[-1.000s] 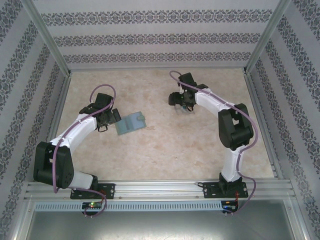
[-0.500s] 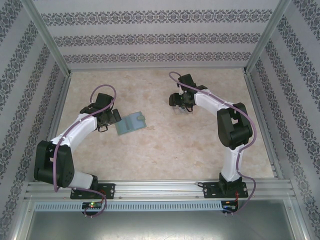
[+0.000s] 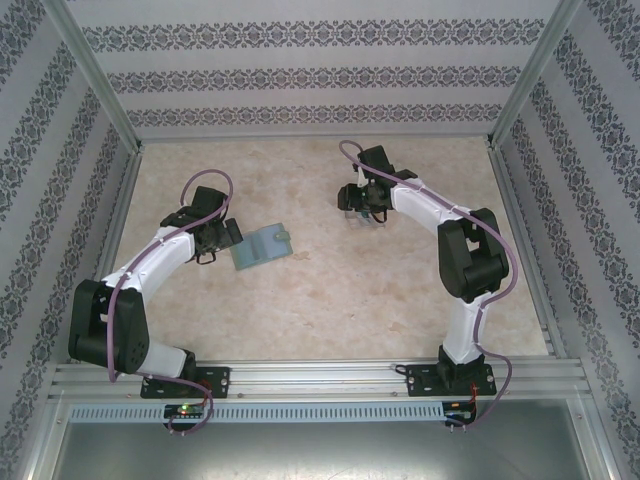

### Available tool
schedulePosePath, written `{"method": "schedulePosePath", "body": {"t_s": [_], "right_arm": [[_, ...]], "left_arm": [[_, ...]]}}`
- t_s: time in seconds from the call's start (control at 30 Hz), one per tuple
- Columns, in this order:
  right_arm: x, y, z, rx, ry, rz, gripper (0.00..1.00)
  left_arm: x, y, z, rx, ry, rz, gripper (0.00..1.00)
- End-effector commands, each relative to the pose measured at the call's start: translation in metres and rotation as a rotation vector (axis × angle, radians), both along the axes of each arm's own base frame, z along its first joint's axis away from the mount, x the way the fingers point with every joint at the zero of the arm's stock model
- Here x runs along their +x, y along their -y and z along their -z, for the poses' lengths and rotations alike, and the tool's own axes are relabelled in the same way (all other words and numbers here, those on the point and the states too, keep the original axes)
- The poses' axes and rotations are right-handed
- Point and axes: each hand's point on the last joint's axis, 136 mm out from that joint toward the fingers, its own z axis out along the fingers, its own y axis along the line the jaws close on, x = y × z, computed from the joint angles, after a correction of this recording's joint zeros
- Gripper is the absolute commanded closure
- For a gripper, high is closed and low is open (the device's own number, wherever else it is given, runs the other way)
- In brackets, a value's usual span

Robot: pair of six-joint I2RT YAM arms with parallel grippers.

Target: Put the credit cards into the card holder

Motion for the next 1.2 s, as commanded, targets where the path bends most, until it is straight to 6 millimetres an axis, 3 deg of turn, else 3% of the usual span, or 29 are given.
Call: {"method": "schedulePosePath", "body": {"t_s": [0.0,0.27,0.77,1.0,1.17], "right_arm": [[-0.004,-0.006,-0.011,0.012,0.020,-0.033,0.48],[-0.001,0.020,-0.006,-0.116,0.035,0.051,0.41],[-0.003,-0.001,0.030,-0.052,-0.035,0.058,0.34],[-0.002,-0.012,-0.010,0.083,0.065,0.013,0.37],[-0.002,-0.015,-0.029,0.105,0.107,-0.011,0.47]], "left_arm": [[-0.002,-0.005,0.005,0.012,-0.007,-0.015,0.01],[-0.003,-0.004,0.005,0.009,-0.006,-0.014,0.01],[-0.003,-0.005,0.006,0.011,-0.010,-0.017,0.01],[-0.003,-0.003,0.010,0.000,-0.011,-0.018,0.01],[-0.003,-0.002,0.011,-0.009,-0.007,-0.020,0.01]]}}
